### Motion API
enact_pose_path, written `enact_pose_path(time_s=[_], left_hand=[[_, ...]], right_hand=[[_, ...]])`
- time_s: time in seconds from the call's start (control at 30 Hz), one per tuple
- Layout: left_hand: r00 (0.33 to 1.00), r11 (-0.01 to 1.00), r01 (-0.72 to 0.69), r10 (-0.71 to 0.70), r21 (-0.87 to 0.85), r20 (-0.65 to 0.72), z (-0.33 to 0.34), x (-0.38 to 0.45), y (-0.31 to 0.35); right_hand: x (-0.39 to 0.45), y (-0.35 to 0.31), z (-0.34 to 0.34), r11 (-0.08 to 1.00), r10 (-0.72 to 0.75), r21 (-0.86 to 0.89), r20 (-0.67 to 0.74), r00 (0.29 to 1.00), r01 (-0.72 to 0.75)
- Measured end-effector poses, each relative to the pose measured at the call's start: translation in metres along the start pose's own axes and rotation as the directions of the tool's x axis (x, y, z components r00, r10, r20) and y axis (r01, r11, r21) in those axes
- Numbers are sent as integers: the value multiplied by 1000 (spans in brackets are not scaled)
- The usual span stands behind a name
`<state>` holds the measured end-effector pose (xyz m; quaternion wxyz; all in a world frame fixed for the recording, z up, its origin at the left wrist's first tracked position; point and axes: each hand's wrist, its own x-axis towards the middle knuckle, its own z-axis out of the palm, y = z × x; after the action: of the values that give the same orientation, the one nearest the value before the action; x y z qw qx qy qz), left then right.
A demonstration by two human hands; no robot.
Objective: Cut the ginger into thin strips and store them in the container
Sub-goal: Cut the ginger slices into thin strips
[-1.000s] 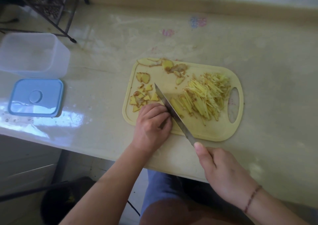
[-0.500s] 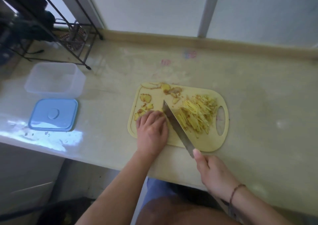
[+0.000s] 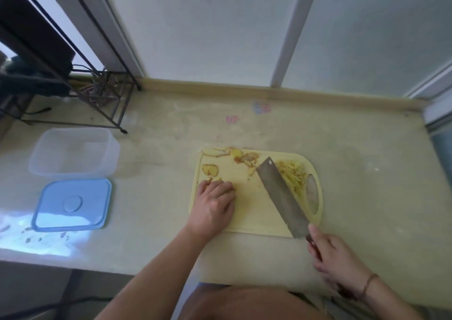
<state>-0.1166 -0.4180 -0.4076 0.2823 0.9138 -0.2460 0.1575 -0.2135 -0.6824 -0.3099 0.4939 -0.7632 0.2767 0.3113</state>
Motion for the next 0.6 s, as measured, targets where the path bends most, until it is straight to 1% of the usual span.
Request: enact_pose_path(time_s=[0.1,0.17,0.2,0.27,0.3,0.4,0.5,0.6], left_hand=[[1000,994,15,-17,-106,-12,-4,-1,-6],[997,983,68,-74,-168,-29,-9,3,-12],[993,981,107,-112,-165,-22,-12,8,-15],[987,982,160,-156,-103,44,-14,18,-19],[986,987,147,-141,-62,89,-13,22,-20],[981,1000,14,-14,4,194,-8,31,-22],[983,998,-62,64,-16,173,-7,32,-26],[985,998,-68,67,1,160,-12,32,-35]], right_hand=[[-2,-11,13,996,45,75,59,997,-49],[-5,-15,20,993,28,114,81,996,-37],[-6,-16,24,991,19,132,80,997,-30],[-10,-18,30,985,15,172,75,997,-28],[-10,-19,32,982,17,188,74,997,-30],[-10,-20,36,973,5,229,74,997,-22],[-11,-20,34,968,-19,249,63,998,3],[-13,-18,31,959,-13,283,41,999,1]])
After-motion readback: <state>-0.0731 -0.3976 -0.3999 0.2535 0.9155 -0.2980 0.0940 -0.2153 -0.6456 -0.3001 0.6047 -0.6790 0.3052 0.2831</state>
